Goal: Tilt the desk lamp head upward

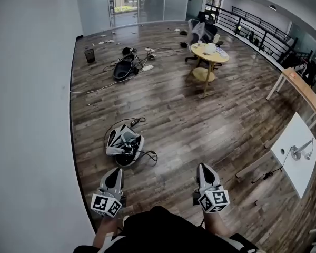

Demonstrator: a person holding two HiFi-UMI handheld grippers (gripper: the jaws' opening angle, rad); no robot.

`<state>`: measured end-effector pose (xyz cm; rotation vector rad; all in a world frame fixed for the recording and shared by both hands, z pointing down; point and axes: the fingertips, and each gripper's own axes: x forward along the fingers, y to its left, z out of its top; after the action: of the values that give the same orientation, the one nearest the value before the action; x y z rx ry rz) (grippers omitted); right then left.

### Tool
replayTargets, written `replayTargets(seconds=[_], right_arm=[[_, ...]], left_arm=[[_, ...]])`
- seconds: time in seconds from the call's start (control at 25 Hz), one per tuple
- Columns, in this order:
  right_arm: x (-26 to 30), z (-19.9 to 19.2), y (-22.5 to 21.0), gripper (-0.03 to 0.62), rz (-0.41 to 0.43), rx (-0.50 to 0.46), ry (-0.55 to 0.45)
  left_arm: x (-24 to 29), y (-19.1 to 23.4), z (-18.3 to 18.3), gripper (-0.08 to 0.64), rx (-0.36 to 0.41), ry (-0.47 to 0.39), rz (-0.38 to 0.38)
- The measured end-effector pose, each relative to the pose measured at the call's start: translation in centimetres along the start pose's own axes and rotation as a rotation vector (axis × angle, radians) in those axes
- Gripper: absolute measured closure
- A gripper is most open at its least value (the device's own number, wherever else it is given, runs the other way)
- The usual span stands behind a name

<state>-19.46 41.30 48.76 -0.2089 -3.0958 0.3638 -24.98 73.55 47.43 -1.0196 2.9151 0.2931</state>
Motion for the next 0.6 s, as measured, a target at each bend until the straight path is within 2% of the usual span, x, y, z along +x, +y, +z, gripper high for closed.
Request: replayTargets(seconds=[0.28, 0.6], right_arm=[[-3.1, 0.7, -2.0, 0.586, -0.143, 0.02, -0.031], [-7.1, 0.6, -2.1, 0.586, -0.339, 0.033, -0.057]], left_arm=[[2.8, -2.2, 0.2, 0.56, -0.009, 0.018, -0.131], [5.2, -2.4, -0.8, 0.56, -0.032, 0.066, -0.291]])
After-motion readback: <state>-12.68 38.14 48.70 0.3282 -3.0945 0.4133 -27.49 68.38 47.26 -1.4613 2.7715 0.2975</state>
